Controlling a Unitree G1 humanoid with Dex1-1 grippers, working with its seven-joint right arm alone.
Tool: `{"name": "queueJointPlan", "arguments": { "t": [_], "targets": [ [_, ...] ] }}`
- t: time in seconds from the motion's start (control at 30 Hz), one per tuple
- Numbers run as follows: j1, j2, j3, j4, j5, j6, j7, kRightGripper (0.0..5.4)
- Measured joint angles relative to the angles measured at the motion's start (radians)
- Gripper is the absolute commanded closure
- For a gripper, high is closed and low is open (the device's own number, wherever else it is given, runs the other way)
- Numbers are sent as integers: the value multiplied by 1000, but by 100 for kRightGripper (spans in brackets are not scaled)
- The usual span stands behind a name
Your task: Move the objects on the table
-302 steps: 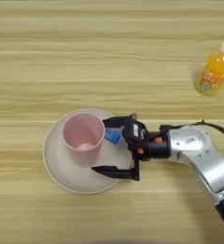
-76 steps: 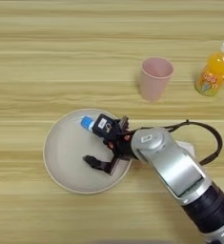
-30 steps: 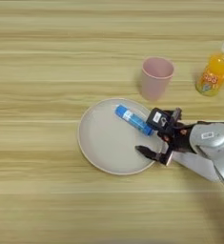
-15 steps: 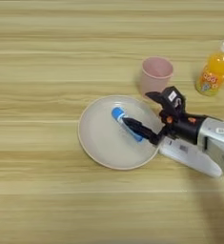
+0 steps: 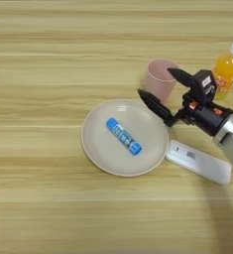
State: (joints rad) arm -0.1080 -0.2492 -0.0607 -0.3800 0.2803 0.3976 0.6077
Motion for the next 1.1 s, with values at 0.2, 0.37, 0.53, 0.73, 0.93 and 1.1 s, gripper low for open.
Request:
{"name": "queueJointPlan", "arguments": {
  "t": [0.2,0.37,0.53,0.73,0.93,1.1],
  "targets": [
    [-10,41,-61,33,-69,-228,-130,3],
    [-39,44,-116,93,-150,-377,-244,3],
    [-81,31,-159,157,-220,-486,-335,3],
    [-162,-8,-221,291,-249,-557,-410,3],
    [-247,-44,-235,493,-245,-567,-425,3],
    [-279,-51,-210,597,-241,-566,-416,3]
  ]
}}
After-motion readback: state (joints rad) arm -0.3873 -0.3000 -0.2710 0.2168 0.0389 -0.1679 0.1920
